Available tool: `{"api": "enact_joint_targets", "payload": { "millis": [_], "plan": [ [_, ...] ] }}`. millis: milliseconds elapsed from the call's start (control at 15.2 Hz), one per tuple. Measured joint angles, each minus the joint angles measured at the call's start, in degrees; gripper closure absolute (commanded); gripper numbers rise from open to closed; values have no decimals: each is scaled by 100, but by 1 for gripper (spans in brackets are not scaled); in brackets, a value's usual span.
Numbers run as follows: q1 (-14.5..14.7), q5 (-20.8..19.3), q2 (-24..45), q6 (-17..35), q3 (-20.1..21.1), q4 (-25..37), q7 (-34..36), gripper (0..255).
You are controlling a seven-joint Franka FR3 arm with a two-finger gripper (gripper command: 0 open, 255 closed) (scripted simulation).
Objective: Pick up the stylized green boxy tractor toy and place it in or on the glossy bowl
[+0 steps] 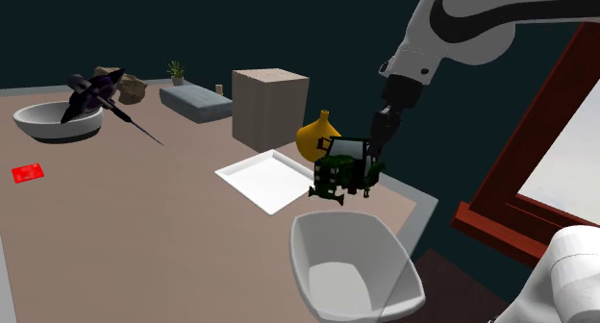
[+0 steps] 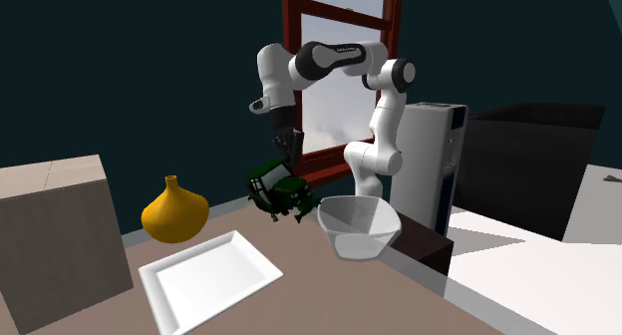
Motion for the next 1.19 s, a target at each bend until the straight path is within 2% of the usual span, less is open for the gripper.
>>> {"api": "enact_joint_targets", "payload": {
  "millis": [858,1188],
  "plan": [
    [36,-11,84,-930,-10,1053,263,255],
    [144,130,-429,-1104,349,853,769,255]
  ]
}}
